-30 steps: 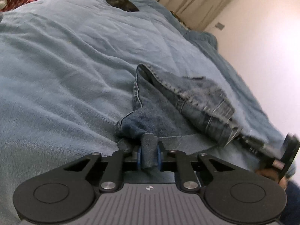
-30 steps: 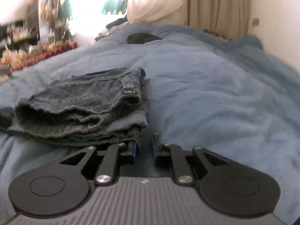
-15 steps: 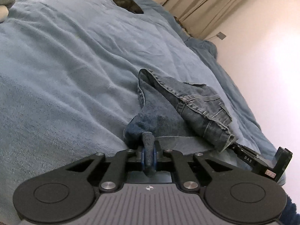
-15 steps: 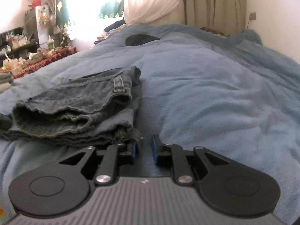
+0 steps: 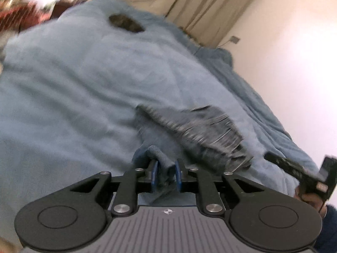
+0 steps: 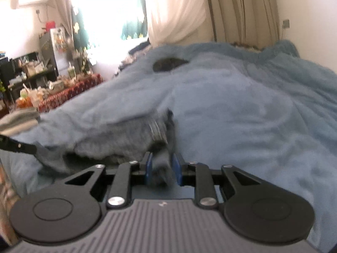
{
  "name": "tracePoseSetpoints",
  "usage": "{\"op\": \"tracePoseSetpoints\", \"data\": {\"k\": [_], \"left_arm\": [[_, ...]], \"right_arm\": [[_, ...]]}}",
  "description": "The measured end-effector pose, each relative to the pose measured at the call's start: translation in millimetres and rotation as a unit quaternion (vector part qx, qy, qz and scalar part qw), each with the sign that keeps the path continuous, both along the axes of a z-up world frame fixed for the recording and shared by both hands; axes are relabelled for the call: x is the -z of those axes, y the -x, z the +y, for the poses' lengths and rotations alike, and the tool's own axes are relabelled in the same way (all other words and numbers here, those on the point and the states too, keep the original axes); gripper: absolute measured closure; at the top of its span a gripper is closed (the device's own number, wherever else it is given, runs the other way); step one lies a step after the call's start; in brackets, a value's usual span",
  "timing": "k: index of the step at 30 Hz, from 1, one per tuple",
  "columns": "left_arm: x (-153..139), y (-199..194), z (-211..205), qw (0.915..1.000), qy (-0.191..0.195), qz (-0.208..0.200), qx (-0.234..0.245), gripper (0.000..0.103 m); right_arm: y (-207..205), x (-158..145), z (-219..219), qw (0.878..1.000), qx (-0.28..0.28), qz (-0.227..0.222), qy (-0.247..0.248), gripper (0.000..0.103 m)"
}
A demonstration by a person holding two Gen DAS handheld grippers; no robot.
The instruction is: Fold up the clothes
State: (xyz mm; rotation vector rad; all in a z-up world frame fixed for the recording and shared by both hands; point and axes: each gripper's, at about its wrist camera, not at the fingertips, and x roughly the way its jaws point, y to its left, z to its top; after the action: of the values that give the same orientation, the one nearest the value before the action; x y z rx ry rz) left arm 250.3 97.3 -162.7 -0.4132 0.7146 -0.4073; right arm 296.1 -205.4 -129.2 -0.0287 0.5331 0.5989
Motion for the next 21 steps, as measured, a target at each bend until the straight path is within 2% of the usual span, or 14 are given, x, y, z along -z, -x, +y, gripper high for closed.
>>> {"op": "tracePoseSetpoints", "data": {"k": [2,6,8,10,14,19,21], "left_arm": [[-8,-4,-16,0.9997,-0.006,-0.02,0.011,0.088],[-8,-14,-36,0.9997,0.021,-0.01,0.011,0.089],[-11,-7,-37,0.9996,0.02,-0.016,0.011,0.089],[-12,3,-30,0.9998,0.006,-0.018,0.0,0.089],[0,22,-2,0.9993,-0.004,0.01,-0.037,0.093],[6,39,21,0.9973,-0.002,0.031,-0.067,0.096],[3,40,19,0.9975,-0.004,0.027,-0.065,0.096]], "right_arm": [[-9,4,16,1.0,0.0,0.005,0.001,0.085],[-17,32,36,0.999,0.009,0.029,0.027,0.086],[-12,45,32,0.999,0.016,0.038,0.03,0.091],[-7,54,22,0.998,0.011,0.048,0.026,0.093],[5,58,7,0.997,0.012,0.069,0.025,0.091],[8,58,46,0.998,-0.006,0.058,0.016,0.089],[9,58,63,0.998,-0.014,0.053,0.013,0.089]]}}
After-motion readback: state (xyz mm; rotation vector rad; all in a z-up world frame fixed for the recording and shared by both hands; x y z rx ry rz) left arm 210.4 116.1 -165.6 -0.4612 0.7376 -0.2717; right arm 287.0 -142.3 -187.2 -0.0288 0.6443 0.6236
